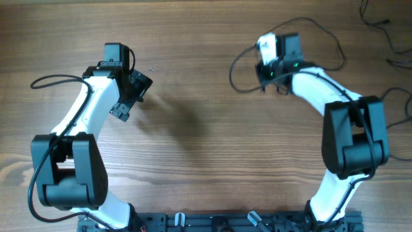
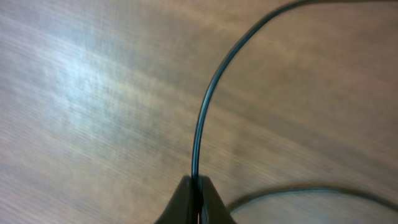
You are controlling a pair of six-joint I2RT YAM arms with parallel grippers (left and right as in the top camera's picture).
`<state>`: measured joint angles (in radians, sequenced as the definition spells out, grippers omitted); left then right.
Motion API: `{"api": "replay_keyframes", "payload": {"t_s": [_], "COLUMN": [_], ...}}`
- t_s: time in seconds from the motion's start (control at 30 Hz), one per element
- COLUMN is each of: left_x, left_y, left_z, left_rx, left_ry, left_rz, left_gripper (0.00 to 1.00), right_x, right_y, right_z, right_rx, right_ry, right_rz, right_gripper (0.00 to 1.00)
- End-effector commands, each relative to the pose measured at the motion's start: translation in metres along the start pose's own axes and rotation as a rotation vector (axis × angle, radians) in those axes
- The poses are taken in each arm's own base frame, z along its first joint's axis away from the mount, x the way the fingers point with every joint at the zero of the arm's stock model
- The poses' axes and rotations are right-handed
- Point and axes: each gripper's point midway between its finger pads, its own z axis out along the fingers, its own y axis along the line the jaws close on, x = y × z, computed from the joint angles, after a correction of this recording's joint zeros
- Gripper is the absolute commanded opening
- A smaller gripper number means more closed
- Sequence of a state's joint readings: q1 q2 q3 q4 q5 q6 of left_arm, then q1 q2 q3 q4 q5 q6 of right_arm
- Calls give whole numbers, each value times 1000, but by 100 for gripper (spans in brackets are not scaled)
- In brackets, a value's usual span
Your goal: Untangle cables
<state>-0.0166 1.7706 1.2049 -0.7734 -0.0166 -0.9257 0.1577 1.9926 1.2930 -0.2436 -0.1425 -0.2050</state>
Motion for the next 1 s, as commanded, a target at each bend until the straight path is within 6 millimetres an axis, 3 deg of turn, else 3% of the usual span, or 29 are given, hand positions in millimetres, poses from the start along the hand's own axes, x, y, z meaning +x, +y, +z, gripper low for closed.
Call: {"api": "replay_keyframes", "payload": {"t_s": [0.0,0.03,0.07,0.1,0.2,0.27,0.4,0.47,0.53,0.63,0.7,0.73,0.77,0.87,0.93,0.97], "left_x": [-1,-2,-3,-4,-4,-4,-6,-6,-6,-6,-6,-6,-5,-6,-6,-6], "left_y": [-2,-3,-5,-6,-6,-7,-9,-9,-9,-9,-9,-9,-9,-9,-9,-9], "left_z": [-1,-1,-1,-1,-1,-1,-1,-1,-1,-1,-1,-1,-1,-1,-1,-1], "left_rx": [12,17,25,28,28,32,41,41,41,41,41,41,41,42,42,42], "left_ry": [-3,-6,-12,-14,-14,-16,-22,-22,-22,-21,-21,-21,-21,-21,-21,-21], "left_rz": [-1,-1,-1,-1,-1,-1,-2,-2,-6,-6,-5,-5,-4,-5,-5,-5], "left_gripper": [100,100,100,100,100,100,100,100,100,100,100,100,100,100,100,100], "right_x": [-100,-119,-127,-122,-81,-53,1,31,47,67,78,78,70,31,0,-3], "right_y": [-21,-37,-64,-87,-157,-188,-185,-162,-140,-177,-216,-221,-224,-223,-186,-173], "right_z": [-87,-112,-125,-128,-119,-101,-33,1,18,24,9,5,-7,-51,-69,-68], "right_rx": [-77,-91,-63,-38,31,33,-37,-110,-152,120,322,342,332,327,141,88], "right_ry": [-256,-326,-377,-385,-348,-317,-169,-60,9,83,103,106,108,46,-28,-25], "right_rz": [121,172,240,305,539,617,540,512,427,533,612,617,587,556,685,742], "right_gripper": [4,4,4,4,4,4,4,4,4,4,5,26,100,100,100,100]}}
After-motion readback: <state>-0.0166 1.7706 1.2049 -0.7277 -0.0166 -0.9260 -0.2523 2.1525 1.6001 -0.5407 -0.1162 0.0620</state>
